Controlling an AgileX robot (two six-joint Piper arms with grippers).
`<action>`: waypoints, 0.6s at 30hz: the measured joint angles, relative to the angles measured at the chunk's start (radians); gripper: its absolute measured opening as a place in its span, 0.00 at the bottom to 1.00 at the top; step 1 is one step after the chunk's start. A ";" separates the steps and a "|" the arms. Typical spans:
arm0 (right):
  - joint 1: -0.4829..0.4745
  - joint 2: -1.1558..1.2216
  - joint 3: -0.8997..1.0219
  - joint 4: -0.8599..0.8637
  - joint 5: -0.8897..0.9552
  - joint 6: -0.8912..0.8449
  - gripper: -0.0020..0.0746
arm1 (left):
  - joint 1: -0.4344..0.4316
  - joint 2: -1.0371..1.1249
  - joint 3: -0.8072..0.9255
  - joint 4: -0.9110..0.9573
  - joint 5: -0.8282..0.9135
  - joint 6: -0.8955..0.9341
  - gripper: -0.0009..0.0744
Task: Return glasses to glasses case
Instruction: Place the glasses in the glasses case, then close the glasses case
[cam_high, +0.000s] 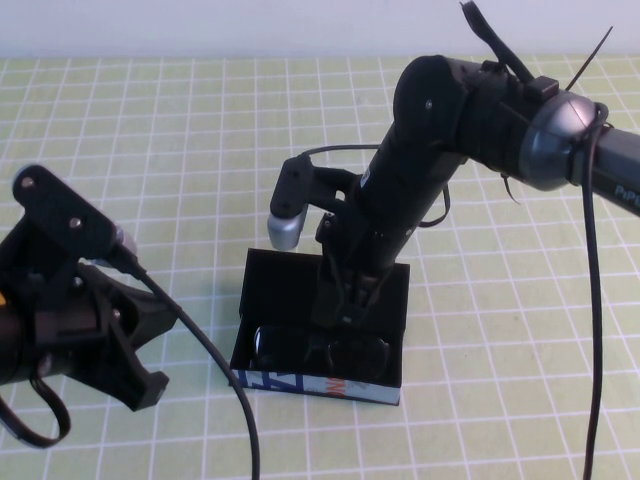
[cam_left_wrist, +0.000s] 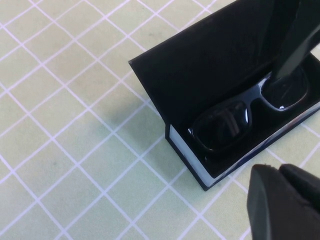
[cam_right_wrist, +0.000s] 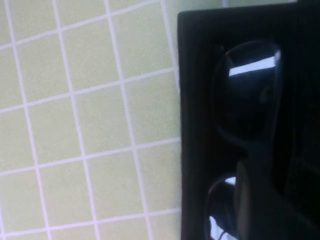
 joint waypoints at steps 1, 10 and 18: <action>0.000 0.001 -0.010 -0.002 0.000 0.000 0.19 | 0.000 0.000 0.000 0.000 0.002 0.000 0.01; -0.014 0.002 -0.197 -0.086 -0.040 0.225 0.02 | 0.000 0.037 0.004 -0.064 0.098 0.000 0.01; -0.084 0.024 -0.212 -0.094 -0.055 0.451 0.01 | -0.074 0.201 0.100 -0.288 0.012 0.163 0.01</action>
